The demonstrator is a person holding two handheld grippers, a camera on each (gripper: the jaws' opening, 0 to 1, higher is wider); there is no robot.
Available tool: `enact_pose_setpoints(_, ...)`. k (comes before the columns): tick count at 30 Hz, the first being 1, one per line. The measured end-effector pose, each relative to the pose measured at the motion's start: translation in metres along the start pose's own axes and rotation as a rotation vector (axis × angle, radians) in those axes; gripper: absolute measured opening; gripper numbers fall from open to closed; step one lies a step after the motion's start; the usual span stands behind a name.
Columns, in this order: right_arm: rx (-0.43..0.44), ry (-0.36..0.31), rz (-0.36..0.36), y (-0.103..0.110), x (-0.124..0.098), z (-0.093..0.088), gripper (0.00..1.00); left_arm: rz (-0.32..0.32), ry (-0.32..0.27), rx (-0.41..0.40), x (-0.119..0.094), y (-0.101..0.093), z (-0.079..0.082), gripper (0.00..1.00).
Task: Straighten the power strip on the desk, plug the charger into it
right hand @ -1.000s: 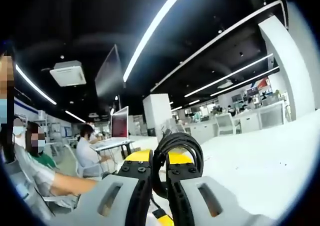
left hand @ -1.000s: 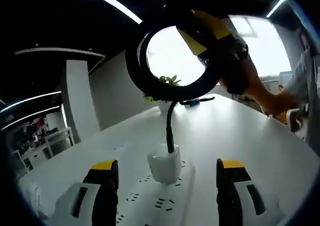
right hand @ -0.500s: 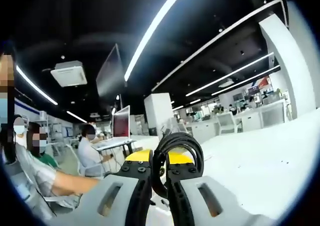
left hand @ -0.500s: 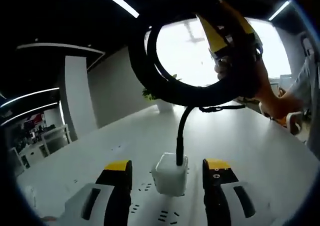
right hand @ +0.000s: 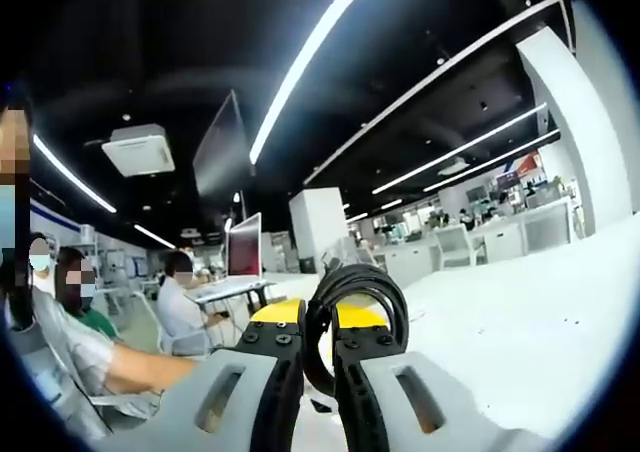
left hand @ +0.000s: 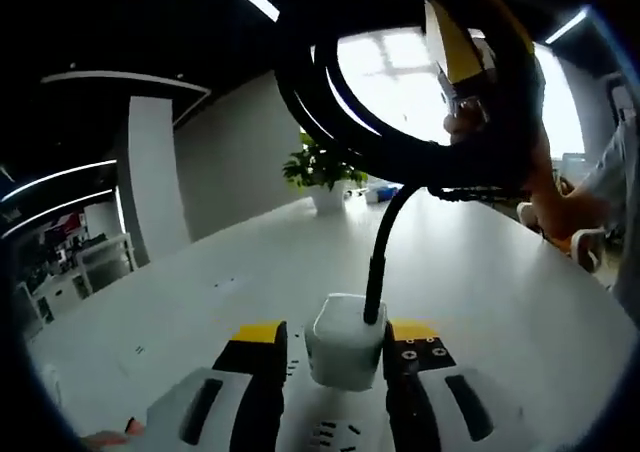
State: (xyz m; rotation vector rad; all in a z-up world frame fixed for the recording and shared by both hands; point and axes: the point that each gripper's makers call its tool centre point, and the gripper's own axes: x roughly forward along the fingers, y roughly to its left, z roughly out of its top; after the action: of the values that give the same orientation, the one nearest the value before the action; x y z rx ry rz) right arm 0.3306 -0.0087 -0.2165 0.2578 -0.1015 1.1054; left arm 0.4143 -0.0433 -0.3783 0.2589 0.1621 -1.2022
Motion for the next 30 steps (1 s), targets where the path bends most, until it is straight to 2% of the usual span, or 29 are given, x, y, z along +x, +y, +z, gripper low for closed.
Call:
enact_pose_setpoints(2,0.003,-0.001,0.003,0.001,0.000,-0.001,0.07,-0.017,0.002,0.014,0.001,-0.004,-0.001,0.30)
enact_pose_setpoints(9,-0.031,-0.006,-0.008,0.004,0.000,-0.002,0.07,-0.038,0.004,-0.006,0.002,-0.002,-0.004,0.29)
enact_pose_setpoints(10,-0.037,-0.002,-0.013,0.003,0.000,-0.003,0.07,-0.041,0.016,-0.012,0.003,-0.003,-0.005,0.28)
enact_pose_setpoints(11,-0.052,0.017,-0.027,0.001,0.000,-0.007,0.08,-0.034,0.058,0.017,0.004,-0.002,-0.012,0.28)
enact_pose_setpoints(12,-0.057,0.008,-0.014,0.002,-0.001,-0.007,0.08,-0.038,0.044,0.019,0.006,-0.005,-0.010,0.28)
enact_pose_setpoints(14,-0.056,0.008,-0.013,0.002,-0.005,-0.008,0.08,-0.039,0.071,0.032,0.006,-0.004,-0.010,0.28)
enact_pose_setpoints(17,-0.106,0.018,-0.021,-0.001,-0.008,-0.005,0.09,-0.042,0.080,0.042,0.006,-0.004,-0.011,0.28)
enact_pose_setpoints(21,-0.266,0.032,-0.048,-0.010,-0.011,-0.002,0.16,-0.054,0.085,0.033,0.005,-0.005,-0.011,0.28)
enact_pose_setpoints(22,-0.294,0.001,-0.039,-0.008,-0.013,0.004,0.18,-0.054,0.087,0.038,0.005,-0.005,-0.011,0.28)
enact_pose_setpoints(26,-0.287,-0.062,-0.018,-0.001,-0.029,0.021,0.26,-0.055,0.094,0.049,0.003,-0.006,-0.012,0.28)
enact_pose_setpoints(28,-0.297,-0.069,-0.032,-0.005,-0.034,0.025,0.27,-0.057,0.086,0.033,0.002,-0.004,-0.012,0.28)
enact_pose_setpoints(30,-0.312,-0.059,-0.038,-0.010,-0.038,0.022,0.34,-0.061,0.077,0.012,0.003,-0.003,-0.012,0.27)
